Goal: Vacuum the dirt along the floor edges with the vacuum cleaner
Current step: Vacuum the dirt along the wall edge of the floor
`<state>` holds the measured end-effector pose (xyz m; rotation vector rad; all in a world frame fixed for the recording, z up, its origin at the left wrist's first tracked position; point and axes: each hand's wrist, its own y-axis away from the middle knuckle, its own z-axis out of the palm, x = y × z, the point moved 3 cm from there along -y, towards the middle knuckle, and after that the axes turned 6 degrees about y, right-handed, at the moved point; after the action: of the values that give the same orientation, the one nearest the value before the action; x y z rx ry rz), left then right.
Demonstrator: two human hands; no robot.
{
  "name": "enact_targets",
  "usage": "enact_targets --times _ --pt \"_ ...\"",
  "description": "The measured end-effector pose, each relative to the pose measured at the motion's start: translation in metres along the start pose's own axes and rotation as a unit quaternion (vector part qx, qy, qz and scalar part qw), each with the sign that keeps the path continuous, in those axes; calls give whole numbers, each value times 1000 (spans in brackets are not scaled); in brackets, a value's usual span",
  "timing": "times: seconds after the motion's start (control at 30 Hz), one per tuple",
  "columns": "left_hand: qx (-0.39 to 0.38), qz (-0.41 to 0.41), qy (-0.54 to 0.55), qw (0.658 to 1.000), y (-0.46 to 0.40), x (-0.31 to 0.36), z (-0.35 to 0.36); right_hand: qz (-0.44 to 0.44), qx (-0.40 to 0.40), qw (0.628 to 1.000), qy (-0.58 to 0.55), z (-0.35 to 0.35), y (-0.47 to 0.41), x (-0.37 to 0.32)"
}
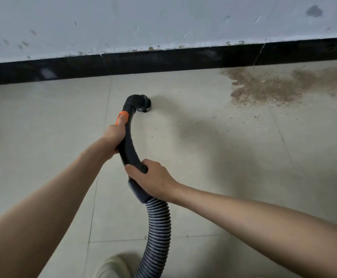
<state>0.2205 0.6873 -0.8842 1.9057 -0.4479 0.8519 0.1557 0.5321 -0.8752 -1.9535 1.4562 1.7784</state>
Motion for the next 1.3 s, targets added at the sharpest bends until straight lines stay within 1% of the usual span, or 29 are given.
enact_targets --times 0.1,0.2,0.33,0.6,1.03,1.3 --pt "17 1 32 999 6 -13 -39 -6 -55 998 19 22 2 -19" --pt "26 -13 52 998 15 -29 -69 9 -114 993 26 41 6 -35" --pt "22 -36 68 997 29 -48 -87 17 -143 989 37 60 19 -42" --pt "16 -53 72 996 52 -64 -75 26 -134 990 40 66 43 -29" --pt "-16 -53 19 998 72 -65 -19 35 -78 996 25 41 78 2" --pt "-3 -62 11 998 90 -83 -5 33 -87 996 18 39 103 25"
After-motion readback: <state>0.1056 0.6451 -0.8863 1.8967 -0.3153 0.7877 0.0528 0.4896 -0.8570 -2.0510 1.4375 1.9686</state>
